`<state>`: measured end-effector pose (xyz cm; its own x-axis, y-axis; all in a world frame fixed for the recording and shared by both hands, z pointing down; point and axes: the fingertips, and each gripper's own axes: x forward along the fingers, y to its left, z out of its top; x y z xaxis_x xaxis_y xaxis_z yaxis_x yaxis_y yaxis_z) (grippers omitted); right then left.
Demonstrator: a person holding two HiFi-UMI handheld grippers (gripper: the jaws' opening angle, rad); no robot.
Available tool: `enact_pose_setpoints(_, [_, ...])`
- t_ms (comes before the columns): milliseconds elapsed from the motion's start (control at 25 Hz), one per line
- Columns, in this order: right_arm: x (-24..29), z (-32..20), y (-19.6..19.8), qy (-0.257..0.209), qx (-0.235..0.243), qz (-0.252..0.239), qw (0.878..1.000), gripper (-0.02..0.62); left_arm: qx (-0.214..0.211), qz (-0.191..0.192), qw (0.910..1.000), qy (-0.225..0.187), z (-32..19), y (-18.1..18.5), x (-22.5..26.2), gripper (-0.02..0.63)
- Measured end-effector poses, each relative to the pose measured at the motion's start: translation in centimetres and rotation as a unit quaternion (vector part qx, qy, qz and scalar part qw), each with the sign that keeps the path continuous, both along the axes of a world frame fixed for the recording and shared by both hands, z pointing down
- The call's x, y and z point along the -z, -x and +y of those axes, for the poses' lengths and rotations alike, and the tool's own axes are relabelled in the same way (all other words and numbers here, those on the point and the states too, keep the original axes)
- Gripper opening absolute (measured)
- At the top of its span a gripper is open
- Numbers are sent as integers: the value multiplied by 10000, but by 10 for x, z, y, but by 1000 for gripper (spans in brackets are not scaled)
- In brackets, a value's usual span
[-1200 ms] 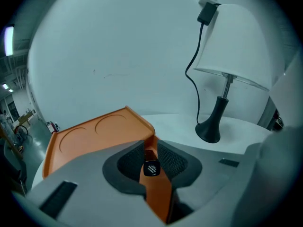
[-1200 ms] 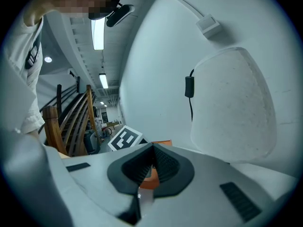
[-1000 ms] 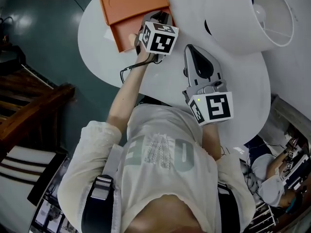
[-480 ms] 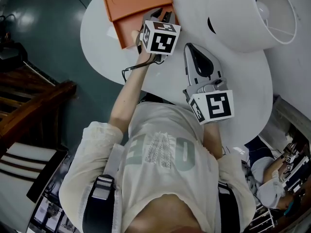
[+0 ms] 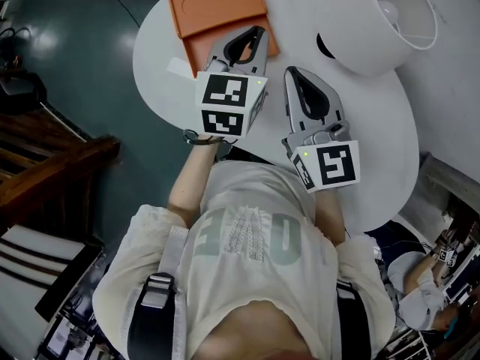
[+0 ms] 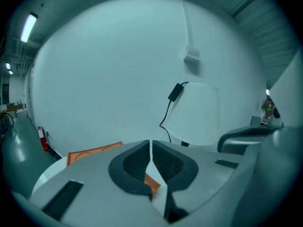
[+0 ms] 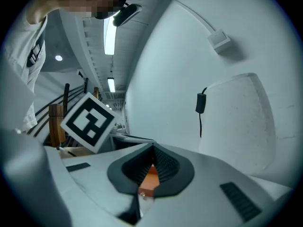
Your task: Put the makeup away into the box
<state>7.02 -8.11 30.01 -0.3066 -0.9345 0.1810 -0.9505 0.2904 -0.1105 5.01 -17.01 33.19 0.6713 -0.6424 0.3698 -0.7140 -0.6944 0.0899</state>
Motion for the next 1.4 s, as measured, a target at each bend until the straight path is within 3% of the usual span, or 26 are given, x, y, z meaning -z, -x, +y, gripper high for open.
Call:
enact_pose_setpoints(40, [4, 1, 0, -56, -18, 13, 10000, 5, 13, 59, 9999, -149, 6, 4, 12, 8])
enact_pose_setpoints(160, [13, 6, 0, -170, -102, 23, 9998, 5, -258, 260, 9988, -317, 29, 5, 36, 8])
enact_pose_setpoints(280, [16, 11, 0, -209, -148, 31, 9997, 5, -428, 313, 9981, -327, 44, 5, 38, 8])
enact_pose_setpoints(560, [17, 20, -5, -316, -214, 83, 9992, 5, -350, 491, 9981, -138, 53, 3, 31, 8])
enact_pose_setpoints(760, [14, 28, -40, -298, -619, 49, 9976, 5, -825, 92, 9965, 114, 73, -22, 4, 15])
enact_pose_setpoints(800, [12, 30, -49, -271, -708, 20, 9971, 5, -990, 37, 9949, 208, 82, -29, -4, 46])
enact_pose_setpoints(960, [2, 42, -79, -113, -1021, -130, 9946, 5, -1779, -374, 9814, 613, 126, -58, -49, 170])
enact_pose_setpoints(1120, [-20, 53, -99, 155, -1192, -225, 9925, 5, -2438, -1286, 9573, 868, 163, -76, -115, 230])
enact_pose_setpoints(1280, [-45, 59, -112, 423, -1194, -282, 9915, 5, -2633, -1911, 9355, 1375, 182, -83, -182, 275])
enact_pose_setpoints(1400, [-57, 65, -117, 575, -1212, -339, 9904, 5, -2629, -2217, 9271, 1491, 185, -84, -207, 275])
